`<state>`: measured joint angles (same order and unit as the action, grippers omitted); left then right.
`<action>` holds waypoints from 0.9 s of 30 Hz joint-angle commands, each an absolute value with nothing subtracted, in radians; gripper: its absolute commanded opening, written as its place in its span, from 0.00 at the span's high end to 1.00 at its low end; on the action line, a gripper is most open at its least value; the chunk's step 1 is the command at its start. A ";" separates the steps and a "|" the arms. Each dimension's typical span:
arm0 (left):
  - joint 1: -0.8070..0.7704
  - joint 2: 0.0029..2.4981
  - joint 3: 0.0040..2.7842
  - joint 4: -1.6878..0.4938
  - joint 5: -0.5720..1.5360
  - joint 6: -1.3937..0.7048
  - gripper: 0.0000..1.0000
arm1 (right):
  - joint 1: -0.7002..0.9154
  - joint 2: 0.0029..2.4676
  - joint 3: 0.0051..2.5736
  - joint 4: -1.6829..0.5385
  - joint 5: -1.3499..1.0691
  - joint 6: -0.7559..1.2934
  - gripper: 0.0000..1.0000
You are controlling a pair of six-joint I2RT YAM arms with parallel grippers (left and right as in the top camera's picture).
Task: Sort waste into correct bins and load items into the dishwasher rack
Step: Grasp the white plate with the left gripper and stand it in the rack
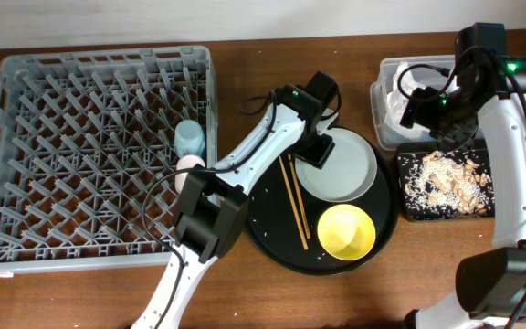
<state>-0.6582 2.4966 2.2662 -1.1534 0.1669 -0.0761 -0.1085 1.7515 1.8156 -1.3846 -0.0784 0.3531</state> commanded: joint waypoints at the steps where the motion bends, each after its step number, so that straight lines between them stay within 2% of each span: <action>1: -0.651 2.507 2.270 -1.133 0.078 -0.080 0.37 | -0.105 1.754 1.816 -1.396 -0.066 0.322 0.21; 2: -0.652 2.508 2.270 -1.128 0.078 -0.084 0.40 | -0.105 1.755 1.816 -1.399 -0.066 0.322 0.21; 10: -0.647 2.528 2.278 -1.114 0.080 -0.135 0.41 | -0.105 1.757 1.816 -1.402 -0.067 0.314 0.20; 11: -0.647 2.547 2.278 -1.108 0.081 -0.135 0.46 | -0.105 1.757 1.816 -1.404 -0.066 0.313 0.20; 13: -0.646 2.583 2.278 -1.107 0.081 -0.143 0.64 | -0.105 1.757 1.816 -1.407 -0.066 0.303 0.20; 14: -0.646 2.586 2.278 -1.108 0.082 -0.142 0.70 | -0.105 1.757 1.816 -1.407 -0.066 0.303 0.20; 15: -0.646 2.586 2.278 -1.107 0.081 -0.142 0.72 | -0.105 1.757 1.816 -1.407 -0.066 0.303 0.20; 18: -0.648 2.586 2.283 -1.111 0.081 -0.142 0.99 | -0.105 1.757 1.816 -1.407 -0.066 0.303 0.20; 21: -0.639 2.584 2.418 -1.218 0.081 -0.142 0.99 | -0.105 1.757 1.816 -1.407 -0.066 0.292 0.20; 24: -0.595 2.584 2.712 -1.394 0.075 -0.142 0.99 | -0.105 1.757 1.816 -1.407 -0.066 0.292 0.20; 27: -0.545 2.584 3.014 -1.558 -0.060 -0.142 0.99 | -0.105 1.757 1.816 -1.406 -0.066 0.292 0.20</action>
<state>-0.5953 2.5912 2.7991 -1.4586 0.0666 -0.1471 -0.1085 1.7515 1.8156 -1.4063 -0.0780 0.2985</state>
